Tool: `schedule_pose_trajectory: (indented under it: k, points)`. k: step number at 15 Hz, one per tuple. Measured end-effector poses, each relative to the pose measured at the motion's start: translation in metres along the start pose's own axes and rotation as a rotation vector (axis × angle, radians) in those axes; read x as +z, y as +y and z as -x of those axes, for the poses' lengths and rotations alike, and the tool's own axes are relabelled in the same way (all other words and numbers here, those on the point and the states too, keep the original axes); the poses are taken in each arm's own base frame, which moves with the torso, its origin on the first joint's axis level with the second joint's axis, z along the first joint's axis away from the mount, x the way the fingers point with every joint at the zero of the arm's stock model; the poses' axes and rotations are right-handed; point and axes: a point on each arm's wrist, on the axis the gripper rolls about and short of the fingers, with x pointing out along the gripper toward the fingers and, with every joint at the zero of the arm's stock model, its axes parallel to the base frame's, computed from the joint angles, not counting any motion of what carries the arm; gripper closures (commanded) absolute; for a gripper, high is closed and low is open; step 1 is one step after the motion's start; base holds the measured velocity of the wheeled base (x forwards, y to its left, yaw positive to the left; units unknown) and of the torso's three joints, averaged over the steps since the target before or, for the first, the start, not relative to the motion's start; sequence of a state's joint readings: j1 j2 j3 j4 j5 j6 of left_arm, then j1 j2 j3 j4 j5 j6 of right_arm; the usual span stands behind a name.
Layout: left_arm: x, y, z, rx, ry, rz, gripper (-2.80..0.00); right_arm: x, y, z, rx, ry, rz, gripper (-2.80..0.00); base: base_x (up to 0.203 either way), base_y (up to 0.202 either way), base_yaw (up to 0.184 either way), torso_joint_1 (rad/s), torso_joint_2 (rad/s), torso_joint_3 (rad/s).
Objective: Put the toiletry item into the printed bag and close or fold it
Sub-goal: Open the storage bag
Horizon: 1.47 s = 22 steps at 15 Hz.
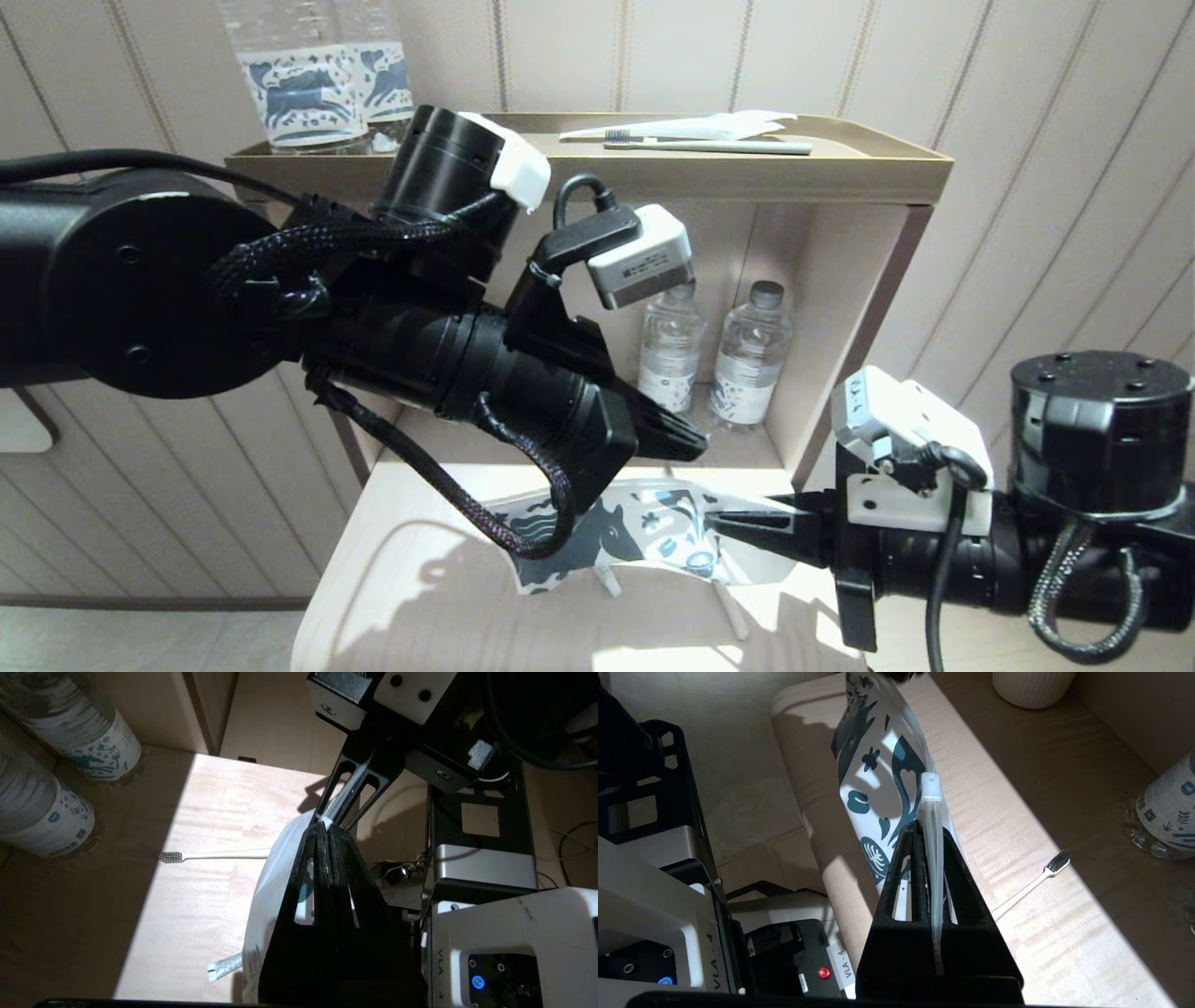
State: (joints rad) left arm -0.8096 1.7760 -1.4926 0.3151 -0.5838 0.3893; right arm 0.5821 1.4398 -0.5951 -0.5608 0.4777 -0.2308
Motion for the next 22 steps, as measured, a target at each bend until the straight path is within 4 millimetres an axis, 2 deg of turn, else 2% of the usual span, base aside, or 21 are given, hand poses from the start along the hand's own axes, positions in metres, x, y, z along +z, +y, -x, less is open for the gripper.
schedule_pose_trajectory:
  k: [1,6,22]
  points:
    - [-0.004,0.000,-0.002,-0.003,0.009,-0.004,-2.80,0.001,0.000,0.000,0.000,-0.004,0.001,0.00,0.000,0.000,0.000,0.000,0.00,0.000]
    - [-0.010,0.000,-0.008,-0.020,0.026,-0.035,-2.80,0.005,-0.002,-0.002,0.003,-0.013,0.007,0.00,0.000,0.000,0.000,0.000,0.00,0.000]
    - [-0.013,0.006,-0.019,-0.048,0.020,-0.023,-2.80,0.010,-0.003,-0.009,0.020,-0.023,-0.027,0.00,0.000,0.000,0.000,0.000,0.00,0.000]
